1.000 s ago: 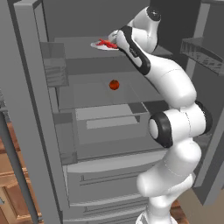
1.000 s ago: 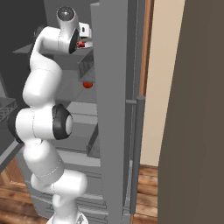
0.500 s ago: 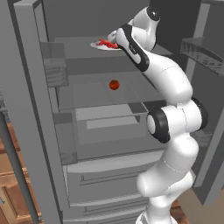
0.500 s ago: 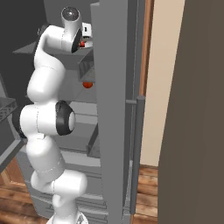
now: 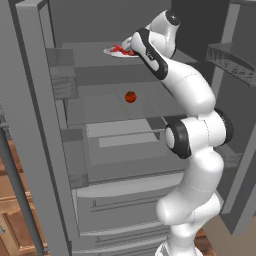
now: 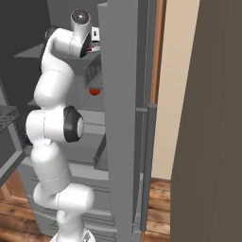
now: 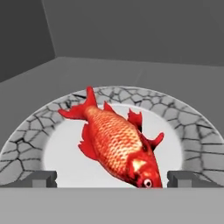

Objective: Transport the fish from the fridge to the microwave and turn on the microwave.

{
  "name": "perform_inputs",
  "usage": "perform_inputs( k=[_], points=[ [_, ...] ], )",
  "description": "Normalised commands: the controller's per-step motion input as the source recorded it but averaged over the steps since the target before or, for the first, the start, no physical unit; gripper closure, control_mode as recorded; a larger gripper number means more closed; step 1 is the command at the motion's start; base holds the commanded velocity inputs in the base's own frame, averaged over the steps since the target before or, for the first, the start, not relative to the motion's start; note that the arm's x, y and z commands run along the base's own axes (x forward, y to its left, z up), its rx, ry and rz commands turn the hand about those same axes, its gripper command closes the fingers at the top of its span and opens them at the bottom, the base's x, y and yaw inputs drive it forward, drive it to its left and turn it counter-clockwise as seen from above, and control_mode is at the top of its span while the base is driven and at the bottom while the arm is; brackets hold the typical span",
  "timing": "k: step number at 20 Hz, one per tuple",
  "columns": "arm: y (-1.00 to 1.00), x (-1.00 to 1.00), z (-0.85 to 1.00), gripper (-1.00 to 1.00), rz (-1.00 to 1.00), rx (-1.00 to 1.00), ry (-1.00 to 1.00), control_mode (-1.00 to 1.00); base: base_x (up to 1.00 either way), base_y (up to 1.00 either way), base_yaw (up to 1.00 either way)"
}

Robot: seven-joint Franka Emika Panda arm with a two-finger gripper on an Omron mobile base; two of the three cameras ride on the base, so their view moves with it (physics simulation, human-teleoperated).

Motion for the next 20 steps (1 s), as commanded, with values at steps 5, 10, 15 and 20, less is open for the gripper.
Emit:
perform_inputs(
  k=[5,10,15,20],
  points=[
    [0.01,0.19,-0.01,-1.00,0.00,0.00,0.03,-1.00,0.00,0.00,0.00],
    [0.04,0.17,-0.01,-1.00,0.00,0.00,0.03,-1.00,0.00,0.00,0.00],
    [0.09,0.10,-0.06,-1.00,0.00,0.00,0.01,-1.00,0.00,0.00,0.00],
    [0.11,0.09,-0.15,-1.00,0.00,0.00,0.00,-1.00,0.00,0.00,0.00]
  ],
)
